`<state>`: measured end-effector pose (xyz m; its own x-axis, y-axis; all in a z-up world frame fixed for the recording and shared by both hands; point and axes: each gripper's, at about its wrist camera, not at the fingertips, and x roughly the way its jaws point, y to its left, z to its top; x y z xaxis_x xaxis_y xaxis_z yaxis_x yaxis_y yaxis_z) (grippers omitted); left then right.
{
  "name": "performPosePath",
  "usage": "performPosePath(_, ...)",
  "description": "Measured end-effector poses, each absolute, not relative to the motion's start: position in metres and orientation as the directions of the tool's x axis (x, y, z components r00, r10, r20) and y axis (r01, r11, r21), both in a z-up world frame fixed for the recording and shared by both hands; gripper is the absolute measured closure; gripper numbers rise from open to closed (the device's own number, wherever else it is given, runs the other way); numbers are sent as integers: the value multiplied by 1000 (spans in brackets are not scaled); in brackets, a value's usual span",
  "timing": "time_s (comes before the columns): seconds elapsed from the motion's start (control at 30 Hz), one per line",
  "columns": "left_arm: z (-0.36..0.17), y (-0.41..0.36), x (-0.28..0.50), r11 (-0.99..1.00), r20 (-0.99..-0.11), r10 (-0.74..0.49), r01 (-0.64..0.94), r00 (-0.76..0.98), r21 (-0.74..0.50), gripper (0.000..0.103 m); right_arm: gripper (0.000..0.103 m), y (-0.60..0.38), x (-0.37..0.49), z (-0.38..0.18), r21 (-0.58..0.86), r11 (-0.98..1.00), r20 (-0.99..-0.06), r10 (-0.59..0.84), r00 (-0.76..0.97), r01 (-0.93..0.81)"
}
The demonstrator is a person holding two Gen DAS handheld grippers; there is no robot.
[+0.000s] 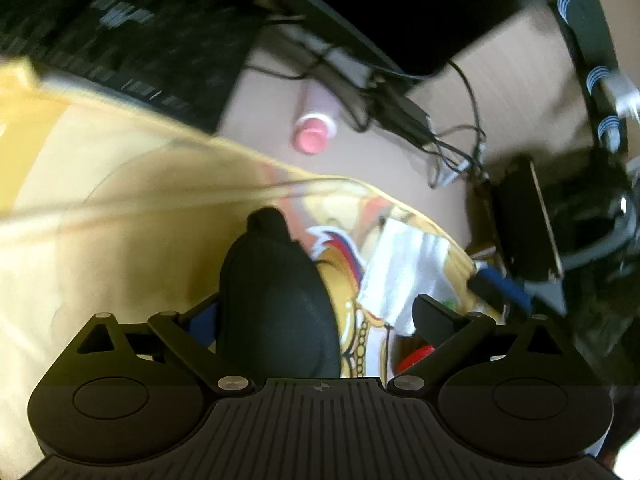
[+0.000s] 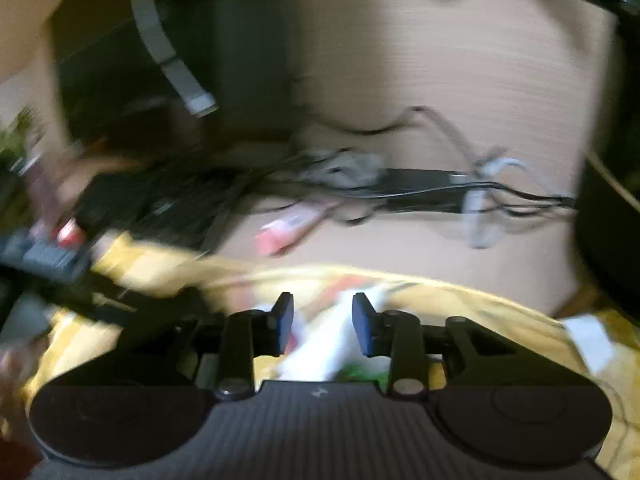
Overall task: Clean container
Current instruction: 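Rub the tissue in the right tool over the black pad's rim held by the left tool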
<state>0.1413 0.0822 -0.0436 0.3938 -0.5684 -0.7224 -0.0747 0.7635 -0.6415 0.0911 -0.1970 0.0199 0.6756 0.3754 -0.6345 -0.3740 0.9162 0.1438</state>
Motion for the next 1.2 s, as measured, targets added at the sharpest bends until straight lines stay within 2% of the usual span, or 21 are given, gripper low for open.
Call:
performPosePath(0.13, -53, 95, 132, 708, -695, -598, -144, 398, -692, 3, 68, -159, 80, -7, 242, 810, -710, 523, 472, -534)
performPosePath(0.23, -54, 96, 129, 682, -672, -619, -146, 407, -717, 2, 68, -135, 80, -24, 215, 774, -746, 523, 411, -595)
performPosePath(0.3, -50, 96, 128, 691, -675, -609, -140, 417, -709, 1, 58, -123, 89, -32, 237, 763, -755, 534, 380, -602)
performPosePath(0.4, -42, 102, 129, 704, -682, -589, -138, 435, -696, 0, 57, -108, 103, -44, 256, 762, -766, 535, 355, -595)
performPosePath(0.67, -12, 120, 133, 766, -732, -481, -175, 482, -619, 0, 57, -71, 128, -48, 331, 717, -734, 604, 310, -614)
performPosePath(0.93, -2, 81, 152, 812, -750, -485, -88, 450, -577, 0, 61, -84, 130, -54, 366, 723, -716, 621, 319, -585)
performPosePath(1.2, -18, 47, 171, 803, -763, -534, -64, 365, -593, 0, 45, -142, 120, -35, 358, 791, -683, 584, 438, -497)
